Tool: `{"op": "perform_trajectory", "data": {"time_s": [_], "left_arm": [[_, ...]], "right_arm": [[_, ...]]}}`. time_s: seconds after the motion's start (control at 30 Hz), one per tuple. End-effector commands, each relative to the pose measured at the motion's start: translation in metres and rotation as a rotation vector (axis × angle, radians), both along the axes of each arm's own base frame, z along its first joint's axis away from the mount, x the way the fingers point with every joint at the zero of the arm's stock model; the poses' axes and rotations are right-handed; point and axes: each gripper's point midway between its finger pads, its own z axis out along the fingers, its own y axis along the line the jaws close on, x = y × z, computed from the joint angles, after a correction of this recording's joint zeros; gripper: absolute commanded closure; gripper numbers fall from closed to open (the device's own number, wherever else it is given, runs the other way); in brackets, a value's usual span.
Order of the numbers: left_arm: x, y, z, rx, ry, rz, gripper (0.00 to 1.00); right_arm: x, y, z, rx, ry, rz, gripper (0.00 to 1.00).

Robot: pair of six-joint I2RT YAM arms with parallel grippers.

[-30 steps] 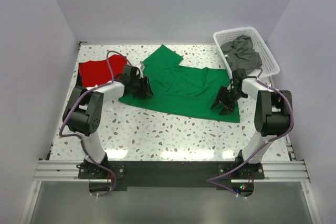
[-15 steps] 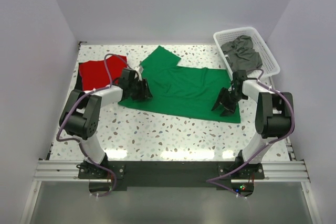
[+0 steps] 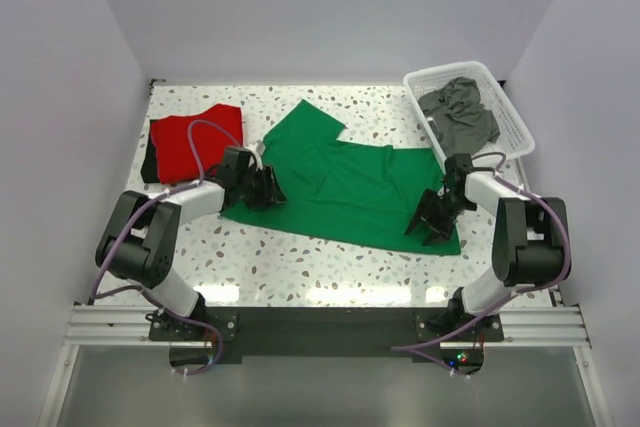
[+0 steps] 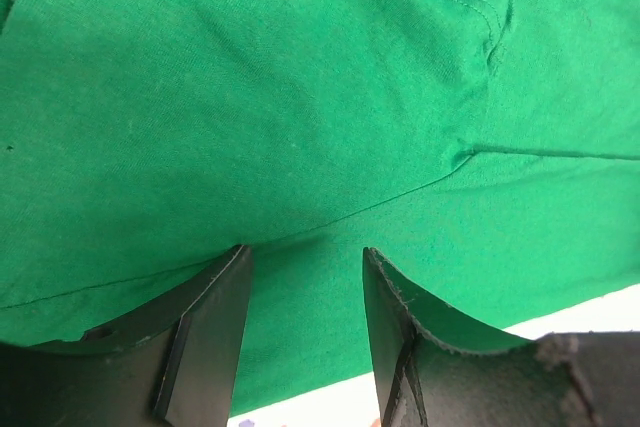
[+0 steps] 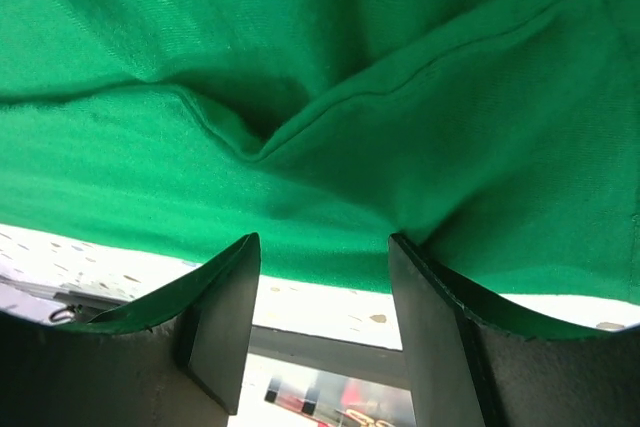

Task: Fold and stack the t-shirts
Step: Fold the tshirt

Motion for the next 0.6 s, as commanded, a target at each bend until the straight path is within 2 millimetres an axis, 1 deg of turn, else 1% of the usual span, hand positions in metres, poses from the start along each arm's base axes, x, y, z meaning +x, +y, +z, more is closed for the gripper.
{"op": "perform_trajectory", "data": {"time_s": [0.0, 0.07, 0.13, 0.17, 0.27, 0.37, 0.47, 0.57], "left_arm": [[-0.052, 0.024, -0.03, 0.077, 0.19, 0.053, 0.46], [-0.061, 0.027, -0.031, 0.082, 0.211, 0.065, 0.46], [-0.072, 0.032, -0.031, 0.094, 0.235, 0.08, 0.46], [-0.081, 0.034, -0.034, 0.102, 0.259, 0.081, 0.45], [-0.09, 0.037, -0.032, 0.099, 0.268, 0.094, 0.45], [-0.104, 0.04, -0.033, 0.097, 0.297, 0.1, 0.45], [-0.112, 0.042, -0.028, 0.094, 0.306, 0.106, 0.44], [-0.117, 0.043, -0.022, 0.093, 0.307, 0.105, 0.44]], "right_arm": [[-0.04, -0.012, -0.008, -0.071, 0.132, -0.006, 0.41], [-0.048, -0.012, -0.008, -0.072, 0.142, -0.01, 0.41], [-0.055, -0.012, -0.009, -0.072, 0.153, -0.012, 0.41], [-0.058, -0.012, -0.007, -0.072, 0.152, -0.014, 0.41], [-0.068, -0.012, -0.006, -0.077, 0.169, -0.018, 0.41], [-0.077, -0.012, -0.005, -0.079, 0.178, -0.023, 0.41], [-0.084, -0.011, -0.002, -0.074, 0.182, -0.026, 0.41], [-0.083, -0.011, 0.009, -0.07, 0.161, -0.024, 0.4]]}}
